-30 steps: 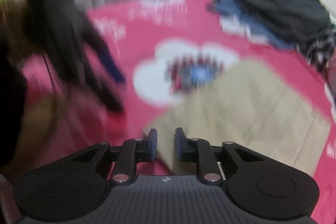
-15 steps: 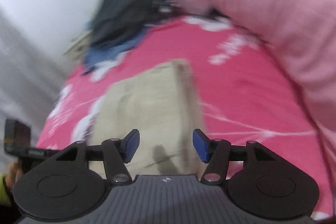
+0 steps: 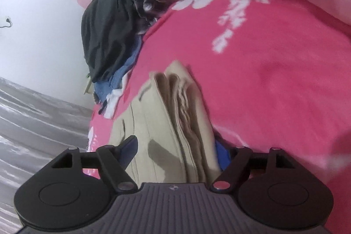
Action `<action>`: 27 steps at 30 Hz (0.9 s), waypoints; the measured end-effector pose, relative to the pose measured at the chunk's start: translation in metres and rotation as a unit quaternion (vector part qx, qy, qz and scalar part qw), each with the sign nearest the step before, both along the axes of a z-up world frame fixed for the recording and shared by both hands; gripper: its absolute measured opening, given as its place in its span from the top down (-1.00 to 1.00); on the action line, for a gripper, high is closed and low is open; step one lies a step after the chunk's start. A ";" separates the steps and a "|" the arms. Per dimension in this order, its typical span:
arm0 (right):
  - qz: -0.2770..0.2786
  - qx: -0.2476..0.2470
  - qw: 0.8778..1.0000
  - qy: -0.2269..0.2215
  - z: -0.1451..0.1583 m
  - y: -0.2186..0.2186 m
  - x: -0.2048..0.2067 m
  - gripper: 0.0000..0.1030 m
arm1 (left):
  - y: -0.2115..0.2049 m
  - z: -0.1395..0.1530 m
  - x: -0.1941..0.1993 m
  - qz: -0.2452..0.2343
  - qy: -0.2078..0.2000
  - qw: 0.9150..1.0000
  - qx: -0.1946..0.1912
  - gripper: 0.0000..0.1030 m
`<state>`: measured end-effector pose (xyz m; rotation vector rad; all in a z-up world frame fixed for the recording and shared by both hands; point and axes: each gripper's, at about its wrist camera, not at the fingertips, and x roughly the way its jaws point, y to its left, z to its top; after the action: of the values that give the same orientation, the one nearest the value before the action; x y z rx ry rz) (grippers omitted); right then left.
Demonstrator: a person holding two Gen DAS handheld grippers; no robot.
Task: Fold clothes
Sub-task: 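Close the right tool on the folded edge while the left tool grips the trousers' other end, then carry the folded trousers with both tools to the clothes stack on the grey blanket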
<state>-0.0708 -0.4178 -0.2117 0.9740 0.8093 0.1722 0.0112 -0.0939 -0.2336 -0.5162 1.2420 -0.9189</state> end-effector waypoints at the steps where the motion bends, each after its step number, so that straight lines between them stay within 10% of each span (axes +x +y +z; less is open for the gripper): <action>1: 0.002 0.005 1.000 -0.002 -0.002 -0.001 0.007 -0.51 | -0.002 -0.001 0.004 0.002 0.007 1.000 -0.006 -0.45; 13: 0.097 0.036 0.995 0.007 -0.006 -0.005 0.016 -0.41 | 0.017 -0.013 -0.009 0.010 0.024 0.998 -0.060 -0.41; 21: 0.121 0.036 0.992 0.010 -0.009 0.005 0.021 -0.37 | 0.003 -0.004 -0.020 0.017 -0.006 0.999 -0.030 -0.45; 27: 0.156 -0.011 0.988 -0.007 0.014 0.021 0.019 0.30 | -0.007 0.024 -0.033 0.001 -0.068 0.998 0.008 -0.23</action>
<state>-0.0518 -0.3968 -0.1973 0.8204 0.9454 0.4388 -0.0216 -0.1005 -0.2093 -0.4334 1.1242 -0.9263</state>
